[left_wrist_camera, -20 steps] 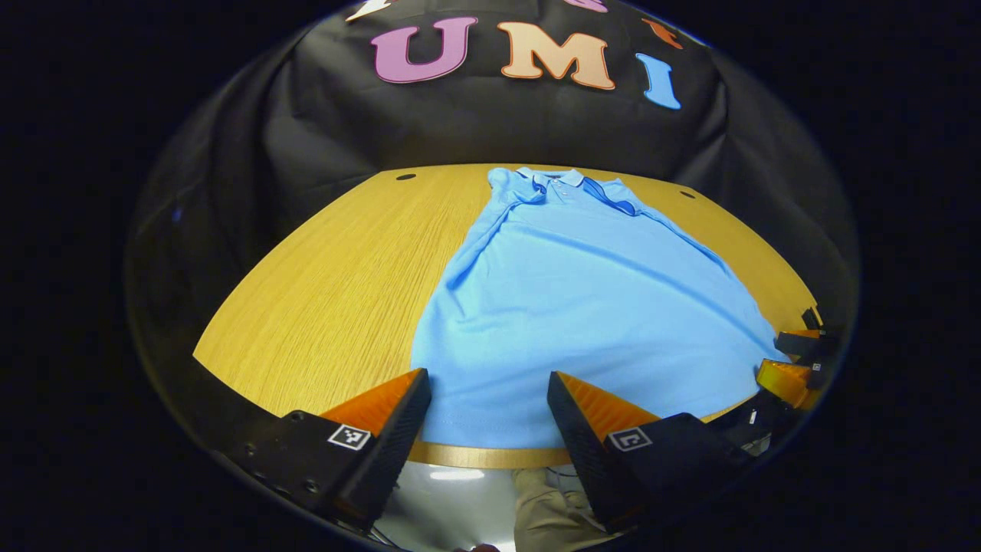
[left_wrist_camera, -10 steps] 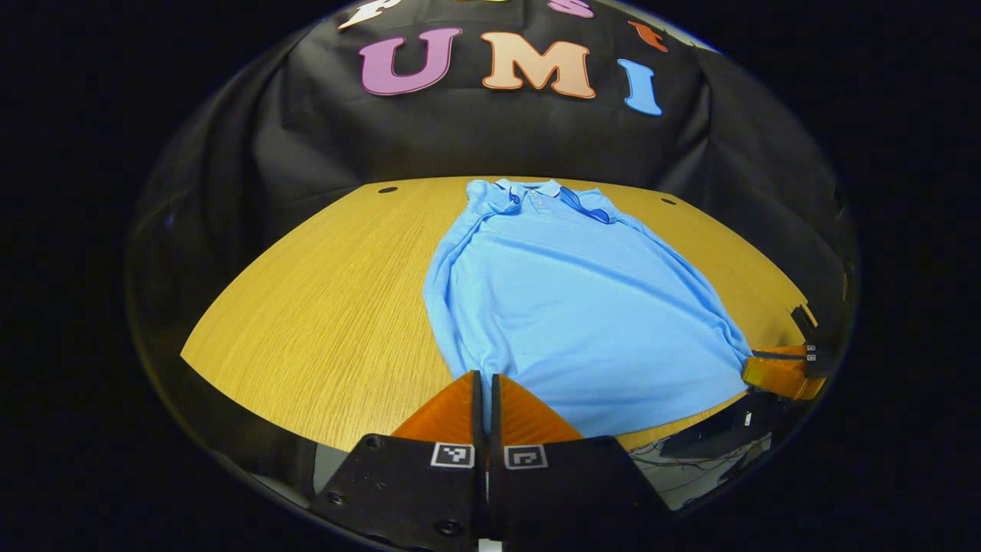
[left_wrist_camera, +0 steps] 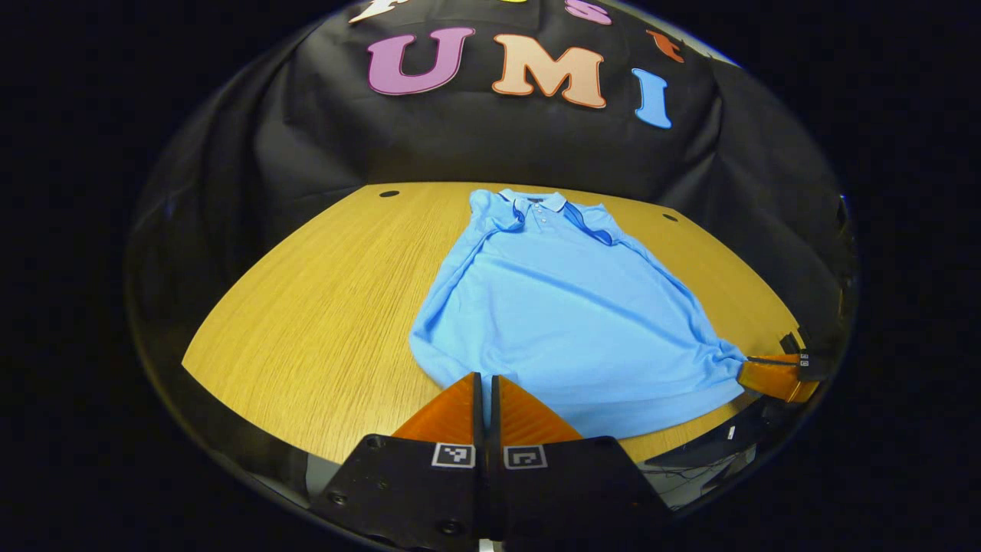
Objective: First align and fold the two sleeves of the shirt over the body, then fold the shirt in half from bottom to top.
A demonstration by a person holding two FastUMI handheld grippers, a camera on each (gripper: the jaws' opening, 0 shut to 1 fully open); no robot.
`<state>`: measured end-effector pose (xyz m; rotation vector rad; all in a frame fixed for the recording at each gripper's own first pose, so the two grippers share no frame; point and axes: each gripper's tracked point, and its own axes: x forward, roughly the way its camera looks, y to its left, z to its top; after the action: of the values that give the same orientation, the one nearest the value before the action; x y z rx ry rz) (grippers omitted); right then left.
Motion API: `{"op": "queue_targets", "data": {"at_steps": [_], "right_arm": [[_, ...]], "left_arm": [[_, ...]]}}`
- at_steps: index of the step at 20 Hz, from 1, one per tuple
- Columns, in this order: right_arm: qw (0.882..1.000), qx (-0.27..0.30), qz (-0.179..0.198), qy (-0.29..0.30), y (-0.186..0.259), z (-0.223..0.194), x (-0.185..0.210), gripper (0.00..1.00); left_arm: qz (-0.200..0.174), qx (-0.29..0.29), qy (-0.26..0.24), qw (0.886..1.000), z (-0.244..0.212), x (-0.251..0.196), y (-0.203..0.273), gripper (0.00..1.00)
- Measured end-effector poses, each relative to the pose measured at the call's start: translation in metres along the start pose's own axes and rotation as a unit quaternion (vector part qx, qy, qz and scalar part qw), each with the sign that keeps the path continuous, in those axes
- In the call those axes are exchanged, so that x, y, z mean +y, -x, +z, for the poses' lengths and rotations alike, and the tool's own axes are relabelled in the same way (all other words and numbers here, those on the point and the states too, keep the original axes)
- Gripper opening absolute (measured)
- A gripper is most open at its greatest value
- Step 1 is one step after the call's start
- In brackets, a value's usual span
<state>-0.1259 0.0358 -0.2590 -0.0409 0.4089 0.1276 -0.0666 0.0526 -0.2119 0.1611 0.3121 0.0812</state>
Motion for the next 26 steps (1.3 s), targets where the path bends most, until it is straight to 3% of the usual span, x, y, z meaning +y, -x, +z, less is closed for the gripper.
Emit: {"op": "queue_targets", "data": {"at_steps": [11, 19, 26], "right_arm": [[0.997, -0.057, -0.050, -0.017, -0.060, 0.129, -0.031, 0.02], [0.993, -0.085, -0.076, -0.013, -0.133, 0.222, -0.041, 0.02], [0.992, -0.092, -0.090, -0.014, -0.204, 0.277, -0.077, 0.02]], "left_arm": [[-0.033, -0.066, 0.039, 0.997, 0.146, 0.007, -0.080, 0.00], [-0.070, -0.093, 0.031, 0.993, 0.236, 0.006, -0.166, 0.00], [-0.067, -0.106, 0.013, 0.992, 0.288, 0.002, -0.243, 0.00]]}}
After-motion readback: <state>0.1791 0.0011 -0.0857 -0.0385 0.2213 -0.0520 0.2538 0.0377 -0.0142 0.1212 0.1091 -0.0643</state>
